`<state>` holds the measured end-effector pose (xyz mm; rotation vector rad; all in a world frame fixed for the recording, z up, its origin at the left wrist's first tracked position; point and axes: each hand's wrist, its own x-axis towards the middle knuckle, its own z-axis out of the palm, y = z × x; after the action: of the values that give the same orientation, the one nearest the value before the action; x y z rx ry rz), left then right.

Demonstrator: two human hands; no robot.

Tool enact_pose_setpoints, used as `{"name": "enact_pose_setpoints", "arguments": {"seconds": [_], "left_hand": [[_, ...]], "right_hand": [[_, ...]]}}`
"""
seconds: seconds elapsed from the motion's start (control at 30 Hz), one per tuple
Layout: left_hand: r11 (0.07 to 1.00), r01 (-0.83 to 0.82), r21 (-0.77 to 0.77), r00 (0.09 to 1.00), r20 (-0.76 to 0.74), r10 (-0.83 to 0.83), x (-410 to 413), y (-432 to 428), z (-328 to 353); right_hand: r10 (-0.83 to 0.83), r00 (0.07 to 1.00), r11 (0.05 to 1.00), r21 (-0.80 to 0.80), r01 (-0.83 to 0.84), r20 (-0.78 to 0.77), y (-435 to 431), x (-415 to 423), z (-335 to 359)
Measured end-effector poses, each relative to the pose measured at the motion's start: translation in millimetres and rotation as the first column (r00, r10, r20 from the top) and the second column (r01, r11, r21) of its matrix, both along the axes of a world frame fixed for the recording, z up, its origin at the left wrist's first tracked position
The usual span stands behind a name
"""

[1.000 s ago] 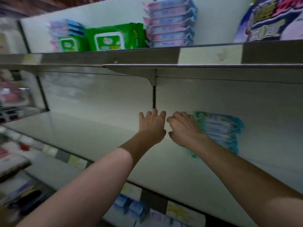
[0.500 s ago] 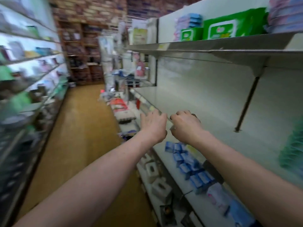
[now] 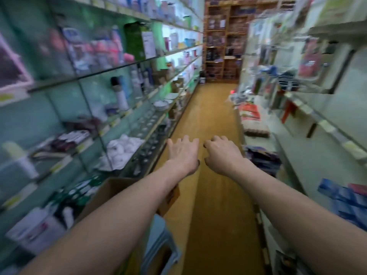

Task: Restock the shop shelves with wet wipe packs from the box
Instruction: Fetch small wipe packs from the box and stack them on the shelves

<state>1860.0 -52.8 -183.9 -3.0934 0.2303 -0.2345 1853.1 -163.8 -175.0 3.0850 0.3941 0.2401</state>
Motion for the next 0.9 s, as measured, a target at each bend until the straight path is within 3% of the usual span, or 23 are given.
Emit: {"name": "enact_pose_setpoints", "arguments": {"seconds": [0.3, 0.57, 0.9], "left_hand": [[0.976, -0.220, -0.009, 0.951, -0.227, 0.212, -1.9, 196.5, -56.6], [0.960, -0.281, -0.005, 0.887, -0.383, 0.257, 7.7, 308.7, -128.1], [0.921, -0.387, -0.042, 0.774, -0.558, 0.299, 17.8, 367.8, -225.0]], "right_hand": [[0.256, 0.948, 0.967, 0.048, -0.251, -0.188, 185.2, 25.2, -61.8], [0.277, 0.884, 0.958, 0.039, -0.283, -0.376, 287.2, 47.8, -126.1], [0.254, 0.798, 0.946, -0.034, -0.323, -0.546, 328.3, 69.8, -211.1]]}}
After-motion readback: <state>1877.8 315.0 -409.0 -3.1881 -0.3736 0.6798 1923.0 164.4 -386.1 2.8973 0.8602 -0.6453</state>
